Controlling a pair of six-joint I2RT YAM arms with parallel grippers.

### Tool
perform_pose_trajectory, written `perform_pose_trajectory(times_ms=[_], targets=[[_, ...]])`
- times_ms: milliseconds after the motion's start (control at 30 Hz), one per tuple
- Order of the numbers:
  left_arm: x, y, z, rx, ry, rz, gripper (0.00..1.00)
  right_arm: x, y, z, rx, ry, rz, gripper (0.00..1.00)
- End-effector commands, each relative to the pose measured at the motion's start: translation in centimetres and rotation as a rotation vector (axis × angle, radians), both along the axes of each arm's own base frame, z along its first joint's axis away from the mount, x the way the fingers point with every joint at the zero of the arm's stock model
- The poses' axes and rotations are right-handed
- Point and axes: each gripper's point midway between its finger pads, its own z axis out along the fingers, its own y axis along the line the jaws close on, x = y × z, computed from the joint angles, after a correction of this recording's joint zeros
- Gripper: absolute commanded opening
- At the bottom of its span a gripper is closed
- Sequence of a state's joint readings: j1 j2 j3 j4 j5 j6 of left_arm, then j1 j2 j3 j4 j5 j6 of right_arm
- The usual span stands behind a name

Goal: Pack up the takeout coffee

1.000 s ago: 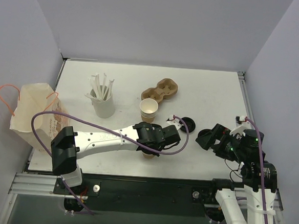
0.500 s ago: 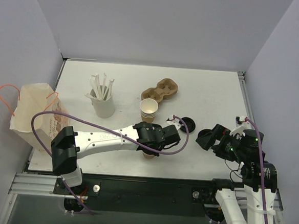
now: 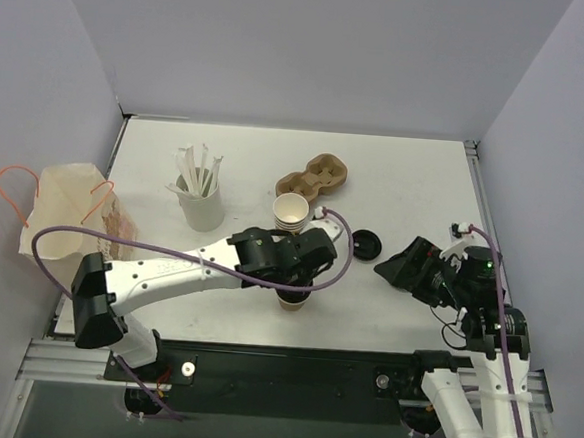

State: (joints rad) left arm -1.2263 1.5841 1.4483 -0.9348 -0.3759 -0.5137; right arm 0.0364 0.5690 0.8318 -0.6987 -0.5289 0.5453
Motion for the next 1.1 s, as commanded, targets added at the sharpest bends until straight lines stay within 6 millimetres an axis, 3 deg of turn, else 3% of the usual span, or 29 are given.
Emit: perform_pose_trajectory(times_ms=[0, 67, 100, 167, 267, 433, 800, 1067], targets=[[2.4, 1.3, 2.6, -0.145, -0.007, 0.070, 0.39, 2.3, 2.9, 0.1, 0.085, -0.008, 0.056, 0.88], [4.0, 2.4, 2.6, -0.180, -0.010, 0.110, 0.40, 3.3, 3.4, -1.0, 0.034, 0.019, 0.046, 0.88], [3.8, 2.8, 1.7, -0.175, 0.012, 0.105, 0.40, 3.0, 5.0, -1.2, 0.028, 0.021, 0.100, 0.88], [5.3, 3.2, 2.1, -0.216, -0.007, 0.122, 0.42, 4.0, 5.8, -2.3, -0.024, 0.057, 0.085, 0.88], [5.6, 2.9, 1.2, -0.289, 0.034, 0.094, 0.46, 4.0, 8.7, -3.9, -0.081, 0.090, 0.153, 0.88], [6.7, 4.1, 0.2, -0.337, 0.063, 0.127, 0.48, 4.4, 12.0, -6.3, -0.158, 0.154, 0.229, 0.85], [6.0, 4.0, -3.5, -0.353, 0.141, 0.108, 0.49, 4.8, 14.1, -8.8, -0.207, 0.217, 0.274, 0.76], [5.2, 4.4, -4.5, -0.357, 0.162, 0.115, 0.49, 3.7, 15.2, -9.6, -0.216, 0.239, 0.330, 0.68]])
